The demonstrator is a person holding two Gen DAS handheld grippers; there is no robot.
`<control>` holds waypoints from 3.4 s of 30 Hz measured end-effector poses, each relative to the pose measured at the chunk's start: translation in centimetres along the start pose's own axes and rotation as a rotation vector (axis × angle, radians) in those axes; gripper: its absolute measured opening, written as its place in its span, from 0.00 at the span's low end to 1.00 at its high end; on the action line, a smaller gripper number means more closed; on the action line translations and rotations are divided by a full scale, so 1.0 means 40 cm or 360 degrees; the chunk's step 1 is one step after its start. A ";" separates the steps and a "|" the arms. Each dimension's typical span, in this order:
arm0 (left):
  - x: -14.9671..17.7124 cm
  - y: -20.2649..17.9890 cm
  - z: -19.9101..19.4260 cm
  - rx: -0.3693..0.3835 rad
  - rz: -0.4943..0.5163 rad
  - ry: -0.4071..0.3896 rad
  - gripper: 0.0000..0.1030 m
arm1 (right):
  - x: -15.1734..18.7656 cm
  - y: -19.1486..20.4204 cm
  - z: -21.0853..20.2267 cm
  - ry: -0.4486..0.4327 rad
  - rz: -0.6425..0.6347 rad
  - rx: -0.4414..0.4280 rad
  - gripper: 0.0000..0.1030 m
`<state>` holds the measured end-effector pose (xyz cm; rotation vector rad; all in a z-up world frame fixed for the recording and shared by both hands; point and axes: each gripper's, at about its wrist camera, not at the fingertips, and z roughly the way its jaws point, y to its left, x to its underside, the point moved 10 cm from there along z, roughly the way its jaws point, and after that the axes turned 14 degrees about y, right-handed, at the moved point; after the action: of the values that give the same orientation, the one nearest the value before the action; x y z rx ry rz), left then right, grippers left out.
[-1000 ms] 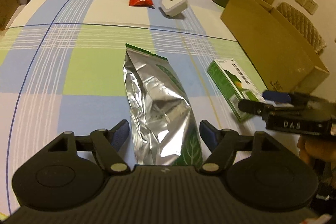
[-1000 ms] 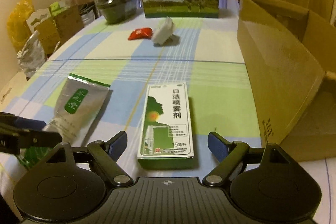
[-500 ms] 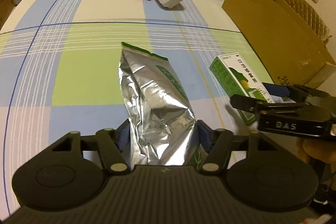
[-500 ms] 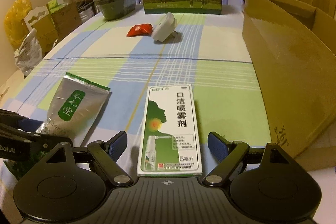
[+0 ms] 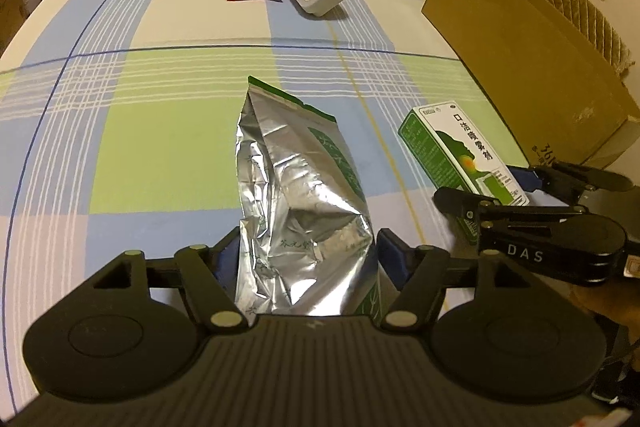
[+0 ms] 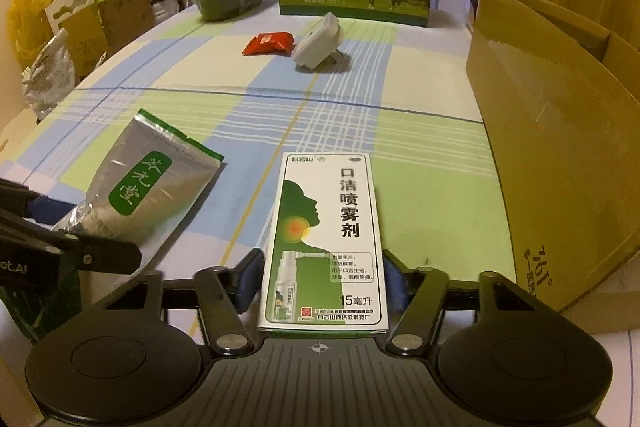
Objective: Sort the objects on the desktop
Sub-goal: 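Lift the foil bag with the left tool while the right lifts the spray box, then carry the foil bag and spray box over the cardboard box with both tools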
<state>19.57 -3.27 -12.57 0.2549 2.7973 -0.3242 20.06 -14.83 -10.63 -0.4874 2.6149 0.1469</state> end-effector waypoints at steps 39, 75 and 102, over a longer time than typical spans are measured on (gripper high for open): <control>-0.016 -0.031 0.018 -0.0155 0.0099 -0.0022 0.60 | 0.019 0.010 -0.023 -0.0045 -0.0014 -0.0030 0.53; 0.005 -0.046 -0.025 -0.0139 0.0100 -0.0095 0.47 | 0.005 0.005 -0.053 -0.0147 -0.0004 -0.0045 0.51; 0.079 -0.126 -0.146 -0.0019 0.0132 -0.0218 0.47 | 0.092 -0.003 -0.238 -0.0287 0.0129 0.0010 0.51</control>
<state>13.91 -6.20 -7.21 0.3323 2.6448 -0.2940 12.94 -17.87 -3.97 -0.3490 2.4585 0.1994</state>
